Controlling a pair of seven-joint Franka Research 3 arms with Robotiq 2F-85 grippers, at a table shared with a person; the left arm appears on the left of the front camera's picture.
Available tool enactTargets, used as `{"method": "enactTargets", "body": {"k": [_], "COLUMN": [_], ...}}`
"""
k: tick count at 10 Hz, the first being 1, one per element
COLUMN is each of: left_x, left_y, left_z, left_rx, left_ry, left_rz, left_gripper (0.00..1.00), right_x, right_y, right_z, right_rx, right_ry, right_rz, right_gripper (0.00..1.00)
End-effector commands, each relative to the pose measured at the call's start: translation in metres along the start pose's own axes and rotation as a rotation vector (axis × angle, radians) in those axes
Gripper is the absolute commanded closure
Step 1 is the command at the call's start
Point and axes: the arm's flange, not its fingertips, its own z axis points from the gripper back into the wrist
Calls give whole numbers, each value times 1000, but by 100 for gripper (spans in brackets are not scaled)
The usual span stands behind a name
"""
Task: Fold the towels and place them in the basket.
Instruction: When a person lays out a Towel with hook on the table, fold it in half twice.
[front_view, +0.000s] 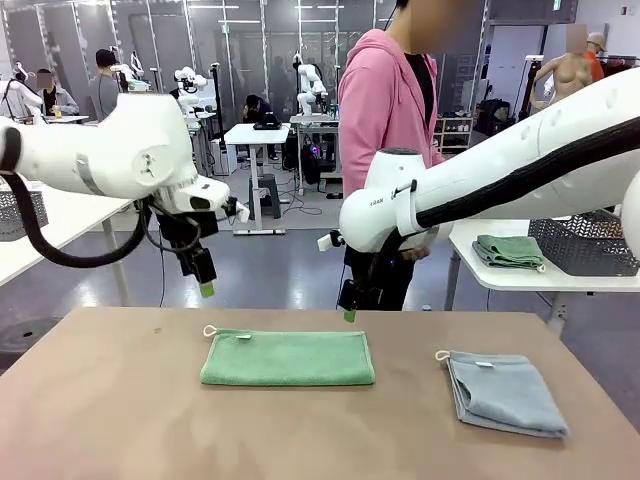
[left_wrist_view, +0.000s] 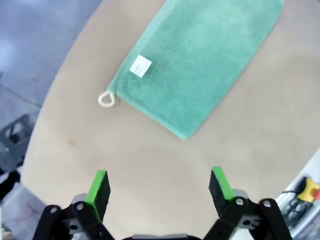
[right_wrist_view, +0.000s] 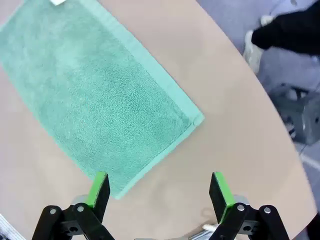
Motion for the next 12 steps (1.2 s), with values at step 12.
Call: {"method": "enactTargets", "body": {"k": [12], "left_x": [-183], "left_y": [-157], "left_z": [266], "left_rx": [189], "left_ry": [-425], "left_rz": [70], "left_gripper": [0], "right_x": [-42], "right_y": [29], "right_z": [-61], "right_rx": [39], "right_ry": [49], "right_rz": [-506], "right_gripper": [0]}}
